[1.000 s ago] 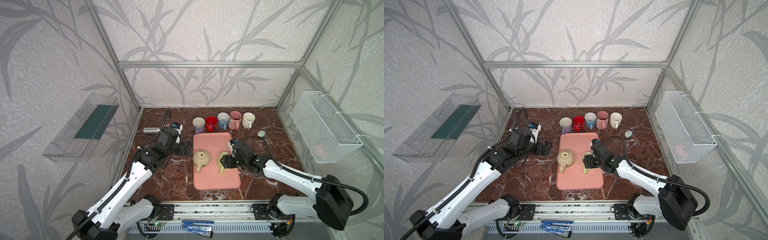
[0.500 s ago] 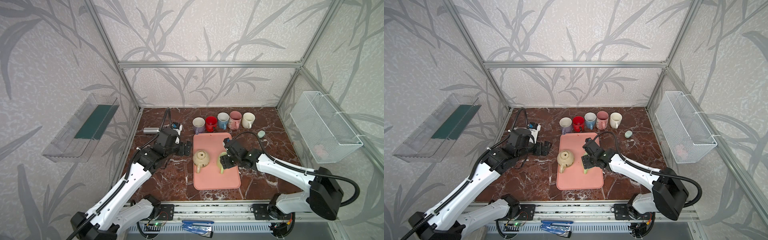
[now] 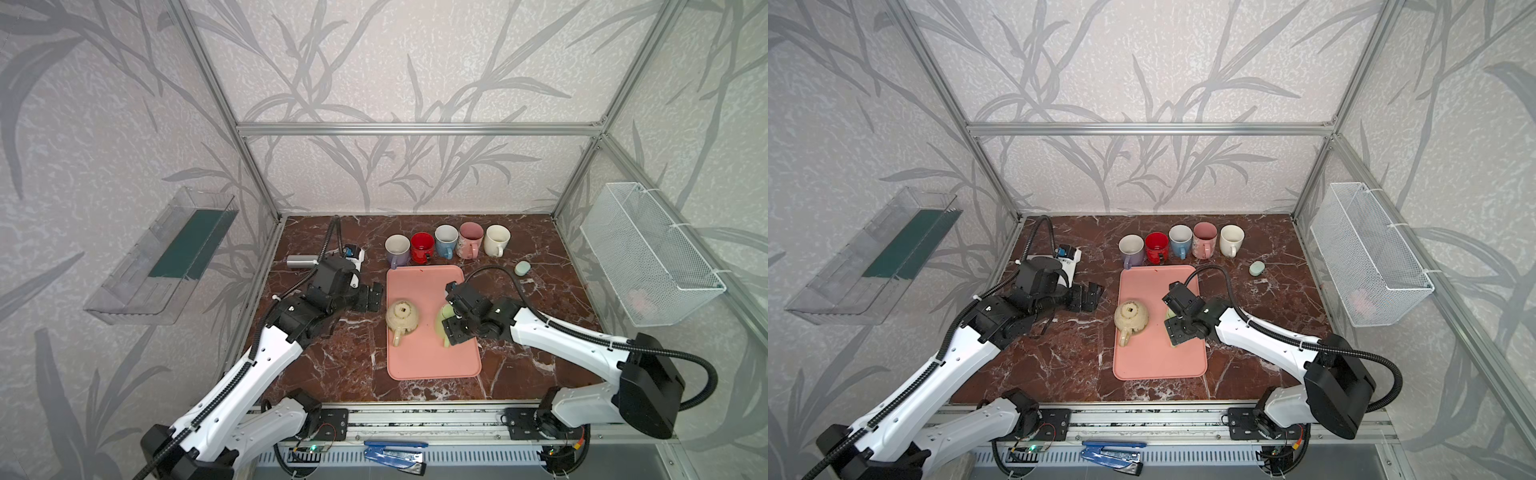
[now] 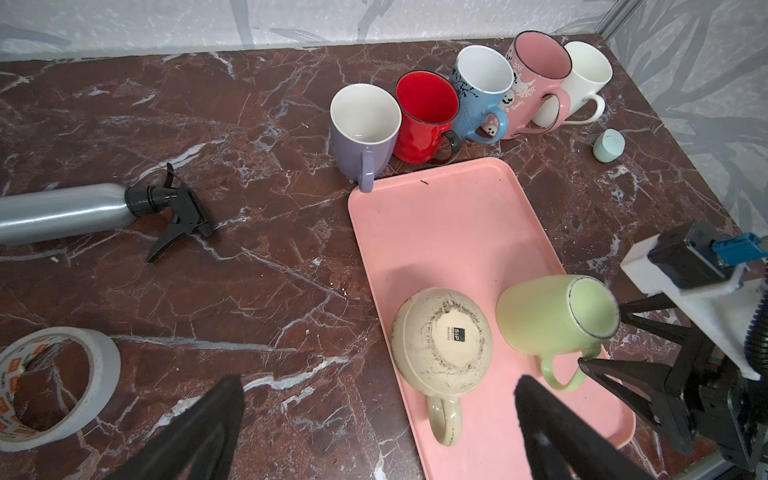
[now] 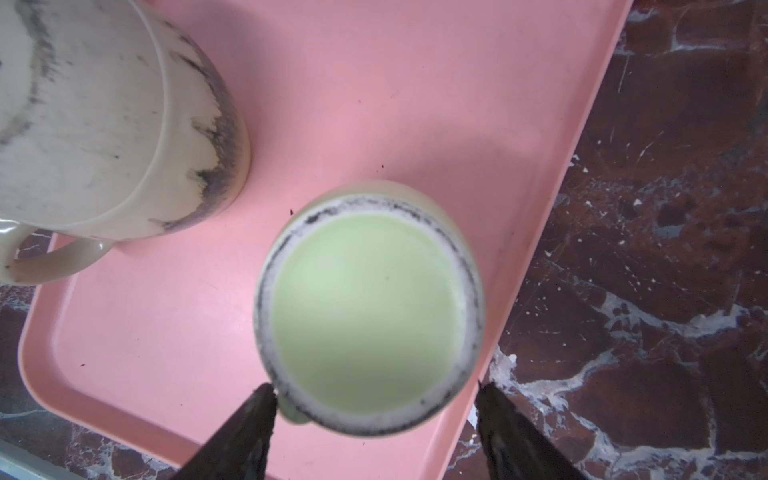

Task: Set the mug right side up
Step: 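Lower the right gripper onto the pale green mug's base and close it, then lift and tilt the pale green mug sideways with the right gripper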

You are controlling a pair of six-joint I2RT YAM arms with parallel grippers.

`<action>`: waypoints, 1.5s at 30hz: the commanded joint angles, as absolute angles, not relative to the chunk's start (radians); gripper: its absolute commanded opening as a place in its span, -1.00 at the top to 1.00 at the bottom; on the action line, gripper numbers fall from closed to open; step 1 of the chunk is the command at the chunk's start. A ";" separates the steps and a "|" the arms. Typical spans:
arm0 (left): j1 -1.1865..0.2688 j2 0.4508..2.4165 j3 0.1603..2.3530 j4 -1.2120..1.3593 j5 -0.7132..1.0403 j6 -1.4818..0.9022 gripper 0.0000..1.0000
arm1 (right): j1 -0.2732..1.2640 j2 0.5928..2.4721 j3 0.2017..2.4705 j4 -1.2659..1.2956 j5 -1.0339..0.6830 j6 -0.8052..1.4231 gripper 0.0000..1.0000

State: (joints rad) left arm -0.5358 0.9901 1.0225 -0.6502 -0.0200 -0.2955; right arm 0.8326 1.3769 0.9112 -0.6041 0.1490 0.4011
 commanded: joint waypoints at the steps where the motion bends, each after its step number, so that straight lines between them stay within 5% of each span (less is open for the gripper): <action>1: -0.539 0.970 1.008 -0.643 -0.018 -0.283 -0.99 | 0.837 1.346 0.893 -0.645 0.172 0.411 -0.42; 17: -0.539 0.969 1.007 -0.641 -0.022 -0.283 -0.98 | 0.838 1.333 0.917 -0.699 0.186 0.398 0.36; 32: -0.539 0.967 1.007 -0.644 -0.026 -0.281 -0.99 | 0.841 1.393 0.928 -0.663 0.151 0.421 0.21; 45: -0.539 0.965 1.006 -0.645 -0.028 -0.276 -0.99 | 0.840 1.478 0.955 -0.656 0.155 0.410 0.39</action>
State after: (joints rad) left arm -0.5358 0.9829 1.0180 -0.6498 -0.0212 -0.2947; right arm 0.8341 1.4570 0.9184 -0.6552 0.1562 0.4149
